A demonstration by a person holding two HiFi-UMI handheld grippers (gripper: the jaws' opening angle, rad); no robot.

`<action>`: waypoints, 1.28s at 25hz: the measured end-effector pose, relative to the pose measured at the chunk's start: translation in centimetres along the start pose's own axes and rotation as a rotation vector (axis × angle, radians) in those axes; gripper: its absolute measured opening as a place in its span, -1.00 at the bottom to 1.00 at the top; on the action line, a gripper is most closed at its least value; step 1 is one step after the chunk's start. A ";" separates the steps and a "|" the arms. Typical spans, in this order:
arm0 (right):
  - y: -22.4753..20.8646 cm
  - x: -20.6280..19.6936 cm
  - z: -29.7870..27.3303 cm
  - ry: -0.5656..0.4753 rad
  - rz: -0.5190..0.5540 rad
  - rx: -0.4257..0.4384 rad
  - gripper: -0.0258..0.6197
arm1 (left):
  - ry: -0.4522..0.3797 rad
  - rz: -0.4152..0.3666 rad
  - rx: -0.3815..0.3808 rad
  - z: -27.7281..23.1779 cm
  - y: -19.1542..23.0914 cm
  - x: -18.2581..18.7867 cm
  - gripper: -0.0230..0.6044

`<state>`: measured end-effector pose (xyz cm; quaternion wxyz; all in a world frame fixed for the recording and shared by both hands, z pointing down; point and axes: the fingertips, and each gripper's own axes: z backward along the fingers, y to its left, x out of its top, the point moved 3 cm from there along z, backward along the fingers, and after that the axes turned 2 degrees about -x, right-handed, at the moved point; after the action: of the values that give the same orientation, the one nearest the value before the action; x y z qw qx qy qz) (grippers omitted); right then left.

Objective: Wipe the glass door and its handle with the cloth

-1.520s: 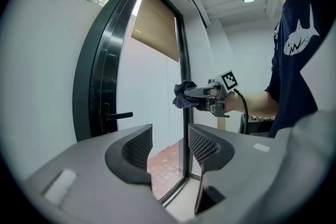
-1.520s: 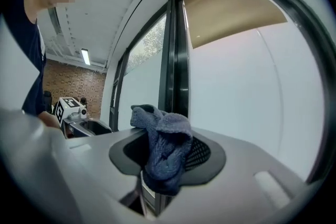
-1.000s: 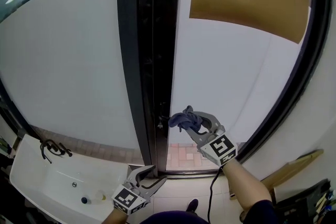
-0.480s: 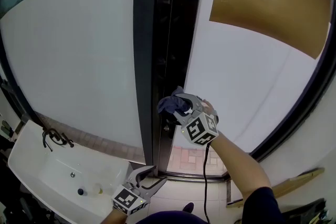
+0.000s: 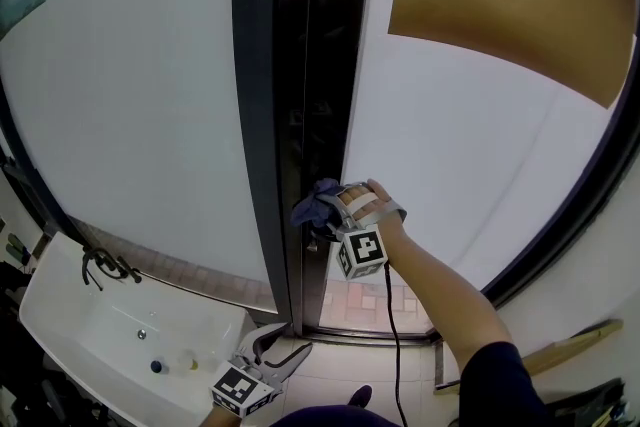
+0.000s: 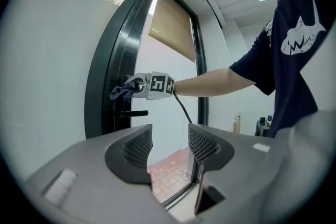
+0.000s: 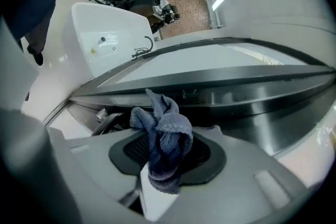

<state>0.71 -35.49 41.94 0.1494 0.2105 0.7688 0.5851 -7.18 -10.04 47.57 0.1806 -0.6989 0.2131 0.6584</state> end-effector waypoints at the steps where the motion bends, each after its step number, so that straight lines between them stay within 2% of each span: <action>1: 0.2 -0.2 0.1 0.002 0.024 -0.001 -0.47 | 0.003 -0.001 0.003 -0.1 0.1 -0.1 -0.26; 7: 1.3 -1.4 1.3 -0.002 0.080 0.026 -0.47 | 0.018 0.005 -0.010 -1.1 0.3 -0.3 -0.26; 14: 2.7 -6.2 3.3 0.078 0.081 0.041 -0.47 | 0.021 0.000 -0.028 -2.0 0.2 -0.7 -0.26; 24: 4.7 -13.9 10.0 0.196 0.014 0.055 -0.48 | 0.034 -0.016 -0.069 -3.0 -0.4 -0.2 -0.26; 32: 6.2 -20.2 15.5 0.335 -0.076 0.048 -0.48 | 0.040 -0.015 -0.088 -3.0 -0.7 -0.6 -0.26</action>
<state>26.55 -31.16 43.32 0.0361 0.0840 0.8040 0.5875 -4.31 -10.96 48.33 0.1503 -0.7206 0.1824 0.6518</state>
